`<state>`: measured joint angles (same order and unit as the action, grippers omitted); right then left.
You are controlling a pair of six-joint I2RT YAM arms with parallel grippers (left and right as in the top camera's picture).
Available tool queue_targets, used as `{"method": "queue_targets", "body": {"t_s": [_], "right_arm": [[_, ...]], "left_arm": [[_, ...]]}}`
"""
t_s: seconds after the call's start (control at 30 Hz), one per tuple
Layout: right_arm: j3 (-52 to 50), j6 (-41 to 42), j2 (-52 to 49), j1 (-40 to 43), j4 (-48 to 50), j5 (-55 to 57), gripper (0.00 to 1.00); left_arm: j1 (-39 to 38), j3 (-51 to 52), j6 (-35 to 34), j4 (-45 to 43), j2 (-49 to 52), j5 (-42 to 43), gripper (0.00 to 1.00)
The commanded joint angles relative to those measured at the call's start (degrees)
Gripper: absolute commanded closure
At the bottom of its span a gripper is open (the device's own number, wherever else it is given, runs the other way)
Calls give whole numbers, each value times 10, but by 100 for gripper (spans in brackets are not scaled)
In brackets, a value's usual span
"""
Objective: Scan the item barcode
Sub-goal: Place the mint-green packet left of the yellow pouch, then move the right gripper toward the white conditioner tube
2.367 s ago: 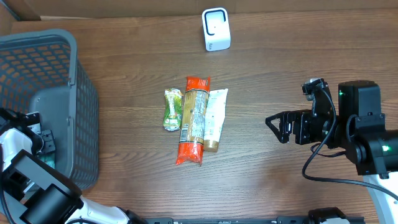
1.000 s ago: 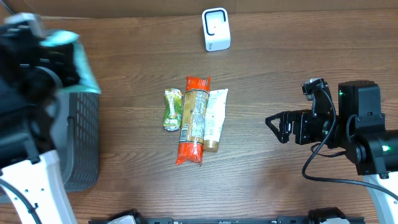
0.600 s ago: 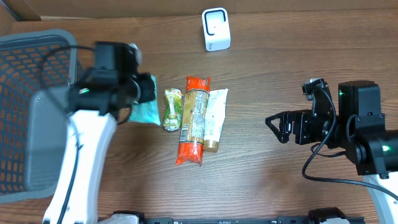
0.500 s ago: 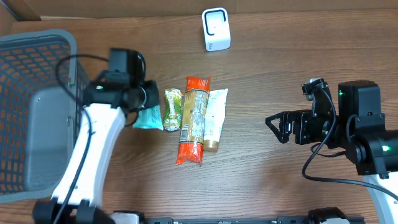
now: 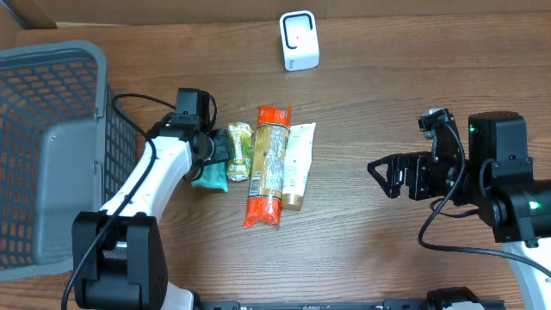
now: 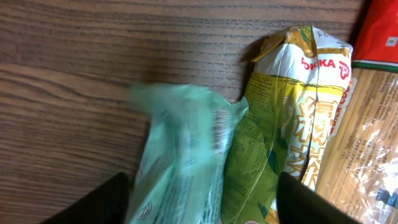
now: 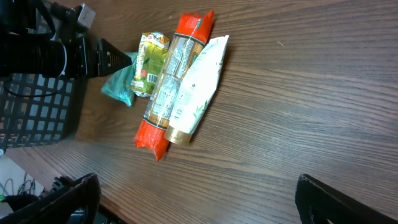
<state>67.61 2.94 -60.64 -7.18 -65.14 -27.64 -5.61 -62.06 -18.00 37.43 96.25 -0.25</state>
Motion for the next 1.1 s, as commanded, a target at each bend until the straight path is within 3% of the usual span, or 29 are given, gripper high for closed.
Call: {"method": "queue_targets", "body": {"t_s": [0.0, 0.5, 0.53, 0.9, 1.07], "right_arm": [[14, -4, 4, -2, 3, 2, 0], [14, 30, 4, -2, 4, -19, 0], [14, 30, 4, -2, 3, -11, 0], [13, 31, -3, -2, 74, -51, 0], [13, 72, -66, -4, 96, -57, 10]], "left_arm": [[0, -14, 15, 5, -8, 1, 24], [-1, -327, 17, 241, -122, 14, 20], [-1, -337, 17, 251, -132, 14, 0], [-1, -344, 17, 277, -154, 17, 1], [-1, -344, 17, 280, -142, 17, 0]]}}
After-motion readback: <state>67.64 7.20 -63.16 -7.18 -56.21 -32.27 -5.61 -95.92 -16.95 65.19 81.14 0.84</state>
